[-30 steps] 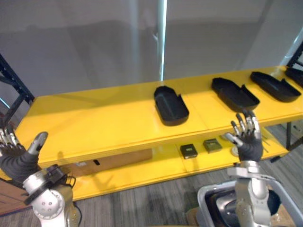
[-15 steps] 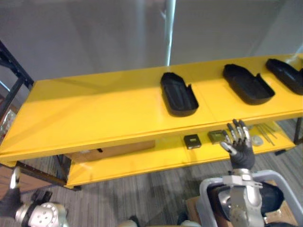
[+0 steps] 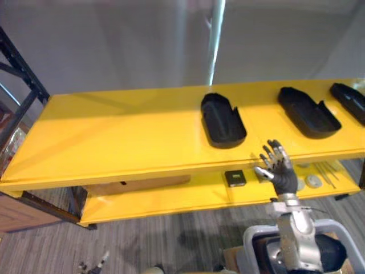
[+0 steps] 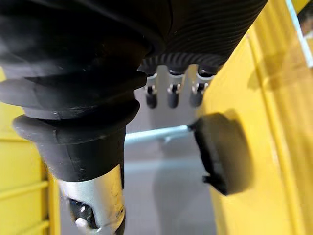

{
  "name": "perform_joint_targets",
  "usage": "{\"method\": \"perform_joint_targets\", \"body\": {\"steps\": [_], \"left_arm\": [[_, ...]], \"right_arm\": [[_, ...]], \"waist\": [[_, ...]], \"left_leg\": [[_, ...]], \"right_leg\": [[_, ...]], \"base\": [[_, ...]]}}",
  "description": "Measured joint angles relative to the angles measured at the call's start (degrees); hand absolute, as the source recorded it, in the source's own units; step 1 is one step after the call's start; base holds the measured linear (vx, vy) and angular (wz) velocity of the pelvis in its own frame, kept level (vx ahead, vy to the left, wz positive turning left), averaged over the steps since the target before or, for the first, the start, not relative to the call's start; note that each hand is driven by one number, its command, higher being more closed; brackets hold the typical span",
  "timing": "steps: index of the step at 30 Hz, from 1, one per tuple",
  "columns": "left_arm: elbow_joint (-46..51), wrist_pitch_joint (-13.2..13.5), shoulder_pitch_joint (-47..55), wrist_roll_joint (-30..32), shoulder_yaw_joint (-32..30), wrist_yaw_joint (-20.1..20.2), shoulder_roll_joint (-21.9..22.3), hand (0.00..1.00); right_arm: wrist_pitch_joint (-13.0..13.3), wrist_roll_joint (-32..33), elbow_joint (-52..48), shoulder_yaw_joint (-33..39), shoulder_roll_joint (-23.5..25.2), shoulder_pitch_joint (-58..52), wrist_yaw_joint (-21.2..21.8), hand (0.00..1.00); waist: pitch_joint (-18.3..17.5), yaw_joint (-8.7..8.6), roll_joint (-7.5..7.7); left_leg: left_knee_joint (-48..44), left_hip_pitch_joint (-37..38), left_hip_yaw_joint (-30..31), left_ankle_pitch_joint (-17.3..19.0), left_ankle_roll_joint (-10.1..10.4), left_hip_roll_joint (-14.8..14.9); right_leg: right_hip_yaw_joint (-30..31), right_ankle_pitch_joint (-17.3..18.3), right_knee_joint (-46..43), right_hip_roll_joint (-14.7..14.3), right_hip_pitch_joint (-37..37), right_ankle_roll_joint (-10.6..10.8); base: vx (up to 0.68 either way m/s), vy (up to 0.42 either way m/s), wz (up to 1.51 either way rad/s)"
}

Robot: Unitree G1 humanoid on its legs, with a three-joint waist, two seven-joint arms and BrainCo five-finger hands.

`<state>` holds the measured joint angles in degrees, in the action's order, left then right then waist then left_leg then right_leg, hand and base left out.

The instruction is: Walk over and take plastic housings, then place them on the shelf

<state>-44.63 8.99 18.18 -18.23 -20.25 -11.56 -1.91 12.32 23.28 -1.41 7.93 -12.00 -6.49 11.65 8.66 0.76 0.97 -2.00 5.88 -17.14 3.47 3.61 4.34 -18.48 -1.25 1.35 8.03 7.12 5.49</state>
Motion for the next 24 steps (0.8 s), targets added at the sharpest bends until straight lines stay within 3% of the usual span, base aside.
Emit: {"method": "perform_joint_targets", "body": {"steps": [6,9,15,20,24], "left_arm": [[-4.2,-1.7,0.0,-2.0,3.7,3.1,-0.3,0.0],[-5.6,-1.8,-0.1,-1.9,5.7,3.3,-1.1,0.0],[-7.6,-2.0,-0.1,-2.0,7.7,3.3,-2.7,0.0],[-8.4,-2.2,-3.1,-1.9,9.8,3.3,-3.0,0.0],[-8.3,-2.5,-5.0,-2.0,11.0,3.3,-3.8,0.0]], "right_arm": [[-0.1,-2.2,0.0,-2.9,-1.2,0.0,0.8,1.0],[-1.5,-2.2,0.0,-3.4,-1.2,0.0,0.8,1.0],[-1.4,-2.2,0.5,-4.9,-1.4,1.2,0.7,1.0],[-0.9,-4.0,2.0,-6.5,-3.4,7.8,-2.0,1.0],[-0.8,-5.1,2.0,-7.0,-3.5,13.7,-3.4,1.0]], "waist": [[-0.1,-0.15,-0.34],[-0.2,-0.14,-0.34],[0.2,-0.08,-0.77],[4.5,-0.18,-1.75],[8.2,-0.04,-1.68]], "left_leg": [[0.7,0.0,-0.9,-0.2,0.2,0.0],[1.1,0.0,-0.8,-0.2,0.2,-0.1],[0.9,-0.1,-0.7,0.0,-0.1,-0.4],[-9.0,-5.2,1.0,4.1,-0.8,0.9],[-11.1,-7.3,1.3,4.7,-1.1,0.9]], "right_leg": [[1.2,0.0,-0.2,0.2,-1.0,0.1],[1.1,0.0,-0.2,0.2,-1.1,0.1],[1.0,0.1,-0.7,0.2,-1.1,0.2],[1.1,2.0,-6.2,1.1,-3.8,0.2],[1.3,3.0,-8.7,1.9,-5.8,0.2]], "base": [[-0.02,0.013,-0.09],[0.04,0.016,0.01],[0.06,0.018,0.01],[-0.06,0.033,0.07],[-0.14,0.027,0.03]]}}
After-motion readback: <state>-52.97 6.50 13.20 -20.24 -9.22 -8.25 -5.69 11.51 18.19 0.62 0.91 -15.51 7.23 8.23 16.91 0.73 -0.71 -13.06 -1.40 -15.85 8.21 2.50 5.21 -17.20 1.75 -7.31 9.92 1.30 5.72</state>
